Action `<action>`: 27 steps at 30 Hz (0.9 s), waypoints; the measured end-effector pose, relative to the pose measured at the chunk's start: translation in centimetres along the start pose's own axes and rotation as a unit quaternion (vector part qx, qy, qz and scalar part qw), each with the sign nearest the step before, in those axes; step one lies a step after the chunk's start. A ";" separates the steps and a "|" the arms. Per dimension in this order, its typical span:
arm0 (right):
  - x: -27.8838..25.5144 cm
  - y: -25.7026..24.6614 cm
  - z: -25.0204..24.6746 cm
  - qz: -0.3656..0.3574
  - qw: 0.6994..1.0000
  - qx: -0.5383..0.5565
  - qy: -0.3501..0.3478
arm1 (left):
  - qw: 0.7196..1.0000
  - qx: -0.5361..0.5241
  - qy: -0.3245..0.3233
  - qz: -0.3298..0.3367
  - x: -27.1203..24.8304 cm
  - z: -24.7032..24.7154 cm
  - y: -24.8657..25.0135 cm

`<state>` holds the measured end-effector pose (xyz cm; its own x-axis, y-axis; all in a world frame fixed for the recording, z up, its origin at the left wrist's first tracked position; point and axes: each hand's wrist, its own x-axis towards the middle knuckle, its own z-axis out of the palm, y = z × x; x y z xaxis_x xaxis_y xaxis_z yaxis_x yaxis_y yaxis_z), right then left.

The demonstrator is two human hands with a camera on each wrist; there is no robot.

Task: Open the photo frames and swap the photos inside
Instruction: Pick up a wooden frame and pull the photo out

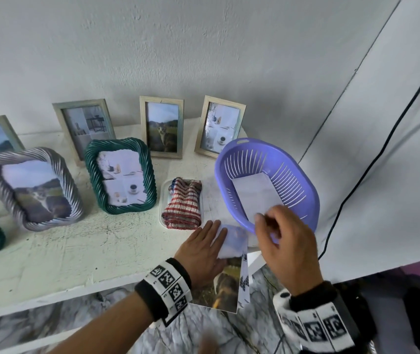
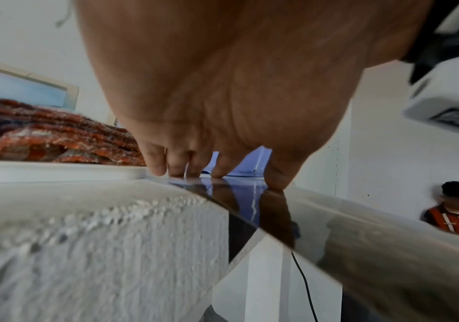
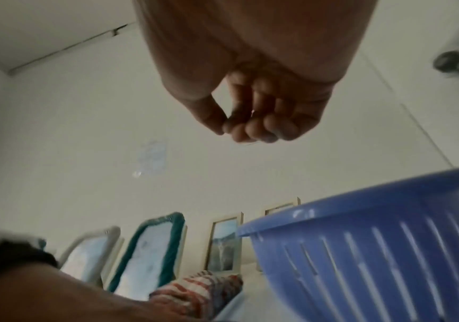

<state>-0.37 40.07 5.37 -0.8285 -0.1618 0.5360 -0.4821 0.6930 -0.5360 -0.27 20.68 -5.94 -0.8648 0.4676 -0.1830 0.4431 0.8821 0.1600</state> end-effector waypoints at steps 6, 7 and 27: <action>-8.2 1.1 2.9 0.184 0.965 -0.067 -0.175 | 1.000 -0.024 -0.018 -0.008 -0.1 -0.2 0.1; -9.1 2.0 3.7 0.237 0.947 -0.081 -0.199 | 1.000 -0.021 -0.020 -0.009 0.0 -0.3 0.0; -10.1 0.4 3.6 0.367 0.824 0.373 -0.219 | 0.918 -0.304 0.253 -0.039 -8.4 -2.1 -1.6</action>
<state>6.82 39.42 -2.63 -0.9195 -0.2430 -0.3089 0.2880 0.1182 -0.9503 5.77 15.18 -2.63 -0.9551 0.1827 0.2332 0.2954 0.6447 0.7051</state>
